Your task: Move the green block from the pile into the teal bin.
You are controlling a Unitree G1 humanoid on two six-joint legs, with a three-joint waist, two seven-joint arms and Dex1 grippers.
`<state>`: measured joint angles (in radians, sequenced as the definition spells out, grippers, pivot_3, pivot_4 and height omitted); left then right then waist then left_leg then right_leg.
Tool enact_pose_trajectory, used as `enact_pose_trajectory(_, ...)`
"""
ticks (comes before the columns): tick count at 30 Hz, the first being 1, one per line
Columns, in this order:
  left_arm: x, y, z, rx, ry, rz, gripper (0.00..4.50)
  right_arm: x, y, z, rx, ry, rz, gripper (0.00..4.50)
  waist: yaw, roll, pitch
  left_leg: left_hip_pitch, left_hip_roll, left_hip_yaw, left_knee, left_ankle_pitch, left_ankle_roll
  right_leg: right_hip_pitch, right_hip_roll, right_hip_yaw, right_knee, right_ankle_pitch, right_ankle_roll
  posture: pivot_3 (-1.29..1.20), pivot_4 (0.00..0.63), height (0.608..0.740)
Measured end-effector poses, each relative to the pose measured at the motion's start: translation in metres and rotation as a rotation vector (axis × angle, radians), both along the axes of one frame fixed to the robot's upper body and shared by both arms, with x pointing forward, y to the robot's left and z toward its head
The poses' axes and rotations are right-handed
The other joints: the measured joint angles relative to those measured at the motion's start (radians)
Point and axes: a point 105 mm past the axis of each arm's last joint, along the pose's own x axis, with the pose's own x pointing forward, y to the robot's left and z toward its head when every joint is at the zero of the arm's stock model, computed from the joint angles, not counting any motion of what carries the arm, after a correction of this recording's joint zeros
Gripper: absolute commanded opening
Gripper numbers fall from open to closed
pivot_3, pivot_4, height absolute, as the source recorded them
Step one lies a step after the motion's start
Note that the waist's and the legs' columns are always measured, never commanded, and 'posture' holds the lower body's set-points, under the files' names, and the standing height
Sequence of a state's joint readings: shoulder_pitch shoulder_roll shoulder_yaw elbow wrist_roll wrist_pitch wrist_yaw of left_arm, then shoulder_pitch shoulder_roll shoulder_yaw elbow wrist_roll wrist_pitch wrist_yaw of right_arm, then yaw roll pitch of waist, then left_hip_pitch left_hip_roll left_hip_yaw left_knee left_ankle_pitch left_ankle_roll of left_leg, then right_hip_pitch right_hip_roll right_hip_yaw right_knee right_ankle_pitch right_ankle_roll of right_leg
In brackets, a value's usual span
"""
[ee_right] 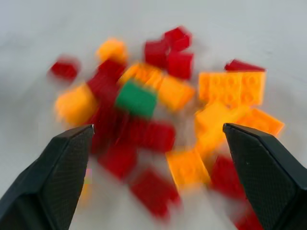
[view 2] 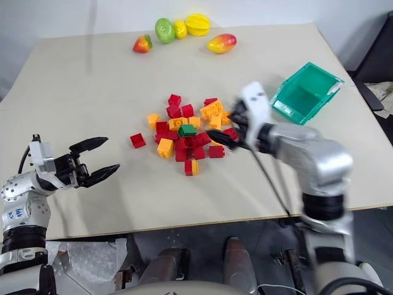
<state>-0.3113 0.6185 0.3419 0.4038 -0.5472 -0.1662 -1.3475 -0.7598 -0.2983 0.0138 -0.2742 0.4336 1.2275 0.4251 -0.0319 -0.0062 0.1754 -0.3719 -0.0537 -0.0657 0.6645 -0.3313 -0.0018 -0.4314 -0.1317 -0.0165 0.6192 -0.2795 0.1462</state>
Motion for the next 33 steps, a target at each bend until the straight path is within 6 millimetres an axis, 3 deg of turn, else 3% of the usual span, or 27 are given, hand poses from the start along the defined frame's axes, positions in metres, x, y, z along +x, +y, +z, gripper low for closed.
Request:
enact_pose_trajectory(2,0.0,0.0,0.0,0.001,0.001,-0.004,4.5,0.006,0.02,-0.008,-0.011,0.065,-0.035,4.49,0.003,0.0,0.0,0.0,0.0,-0.001,-0.001,0.0,0.0,-0.002,0.0,-0.001,0.002,-0.001,-0.001,0.0,0.15,0.74)
enact_pose_trajectory(7,-0.001,0.0,-0.001,-0.001,0.003,0.002,4.5,0.02,0.044,-0.007,-0.039,0.139,-0.109,4.49,0.004,0.0,0.0,-0.001,-0.004,-0.004,0.0,0.0,0.001,-0.001,-0.001,-0.001,0.003,-0.001,-0.001,0.0,0.15,0.74)
enact_pose_trajectory(11,-0.002,-0.006,-0.004,-0.022,-0.009,0.001,4.5,0.038,0.064,-0.022,-0.155,0.211,-0.208,4.49,-0.009,0.0,0.0,-0.001,-0.003,-0.003,-0.001,0.0,0.001,-0.004,0.0,-0.001,0.005,-0.001,-0.002,0.0,0.15,0.74)
enact_pose_trajectory(18,-0.006,-0.005,-0.009,-0.024,-0.005,0.02,4.5,0.048,0.073,-0.038,-0.232,0.231,-0.257,4.49,-0.028,0.0,0.0,-0.002,-0.003,-0.003,-0.001,0.0,0.0,-0.005,-0.001,-0.001,0.007,-0.001,-0.002,0.0,0.15,0.74)
enact_pose_trajectory(25,-0.005,-0.006,-0.006,-0.024,-0.02,0.028,4.5,0.051,0.076,-0.034,-0.197,0.206,-0.261,2.27,-0.029,0.0,0.0,-0.002,-0.003,-0.003,-0.001,0.0,0.0,-0.006,-0.001,-0.001,0.008,-0.001,-0.002,0.0,0.15,0.74)
enact_pose_trajectory(33,-0.001,-0.008,-0.002,-0.031,-0.027,0.041,4.5,0.04,0.053,0.009,-0.058,0.089,-0.203,2.19,-0.024,0.0,0.0,-0.003,-0.003,-0.003,-0.001,0.0,0.001,-0.007,-0.001,-0.001,0.008,-0.001,-0.002,0.0,0.15,0.74)
